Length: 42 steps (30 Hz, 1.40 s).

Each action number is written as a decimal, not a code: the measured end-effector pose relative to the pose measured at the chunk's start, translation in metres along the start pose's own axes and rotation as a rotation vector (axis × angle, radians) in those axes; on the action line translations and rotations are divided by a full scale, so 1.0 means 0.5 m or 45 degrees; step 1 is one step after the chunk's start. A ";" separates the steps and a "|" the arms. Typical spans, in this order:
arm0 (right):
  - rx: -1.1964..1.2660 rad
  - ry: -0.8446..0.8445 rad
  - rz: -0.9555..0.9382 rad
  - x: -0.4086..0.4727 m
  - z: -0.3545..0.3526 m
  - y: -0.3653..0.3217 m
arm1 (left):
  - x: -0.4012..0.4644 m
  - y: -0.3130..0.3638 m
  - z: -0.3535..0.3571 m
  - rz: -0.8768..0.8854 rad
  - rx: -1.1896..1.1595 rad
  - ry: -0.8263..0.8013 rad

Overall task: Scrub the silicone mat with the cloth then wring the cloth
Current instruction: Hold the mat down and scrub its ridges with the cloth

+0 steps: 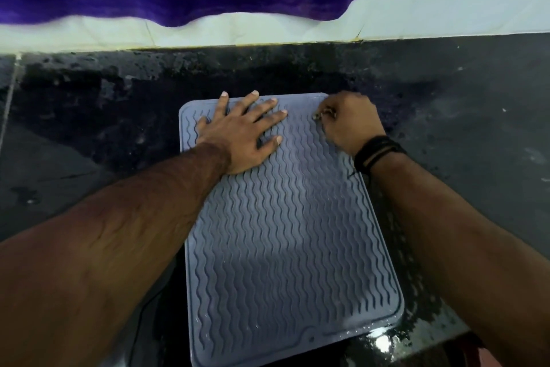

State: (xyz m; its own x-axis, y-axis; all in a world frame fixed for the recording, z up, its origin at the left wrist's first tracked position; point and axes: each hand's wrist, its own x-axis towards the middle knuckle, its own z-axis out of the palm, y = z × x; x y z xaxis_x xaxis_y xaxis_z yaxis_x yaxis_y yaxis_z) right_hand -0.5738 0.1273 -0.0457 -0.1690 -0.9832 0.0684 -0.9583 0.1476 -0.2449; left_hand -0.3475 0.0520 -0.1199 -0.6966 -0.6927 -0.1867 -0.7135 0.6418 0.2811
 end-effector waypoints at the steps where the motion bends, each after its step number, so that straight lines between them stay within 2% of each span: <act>1: -0.027 0.013 -0.006 0.018 0.002 0.000 | 0.000 0.000 0.000 -0.003 0.001 0.006; 5: -0.035 -0.072 0.000 0.028 0.016 0.007 | -0.001 0.000 -0.001 -0.004 0.002 -0.007; 11: -0.011 -0.085 0.057 -0.037 -0.002 0.018 | 0.002 -0.001 0.003 -0.051 0.002 -0.039; 15: -0.010 -0.012 0.034 0.010 -0.008 0.014 | 0.003 -0.002 0.003 -0.032 0.013 -0.031; 17: -0.046 -0.058 0.023 0.024 0.002 0.007 | 0.002 -0.002 0.001 -0.030 0.012 -0.028; 24: -0.074 -0.088 0.084 -0.045 -0.001 0.016 | 0.000 0.001 -0.002 -0.039 -0.001 -0.035; 29: -0.035 -0.033 0.028 -0.008 -0.002 0.003 | -0.001 0.001 -0.002 -0.018 0.011 -0.009; 32: -0.002 -0.088 -0.017 0.008 0.016 -0.017 | -0.001 0.001 -0.003 -0.010 0.031 -0.010; 38: -0.004 -0.071 0.039 -0.071 0.019 -0.016 | 0.000 0.001 0.000 0.000 0.028 0.000; 42: 0.051 -0.051 0.066 -0.048 0.010 -0.012 | 0.001 -0.002 0.001 -0.005 0.020 -0.007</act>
State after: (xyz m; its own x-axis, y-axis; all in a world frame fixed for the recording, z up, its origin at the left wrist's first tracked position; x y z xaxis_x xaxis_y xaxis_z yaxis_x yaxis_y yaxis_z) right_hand -0.5628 0.1493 -0.0507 -0.2078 -0.9780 0.0158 -0.9384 0.1948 -0.2854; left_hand -0.3472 0.0513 -0.1207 -0.6942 -0.6935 -0.1928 -0.7173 0.6442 0.2657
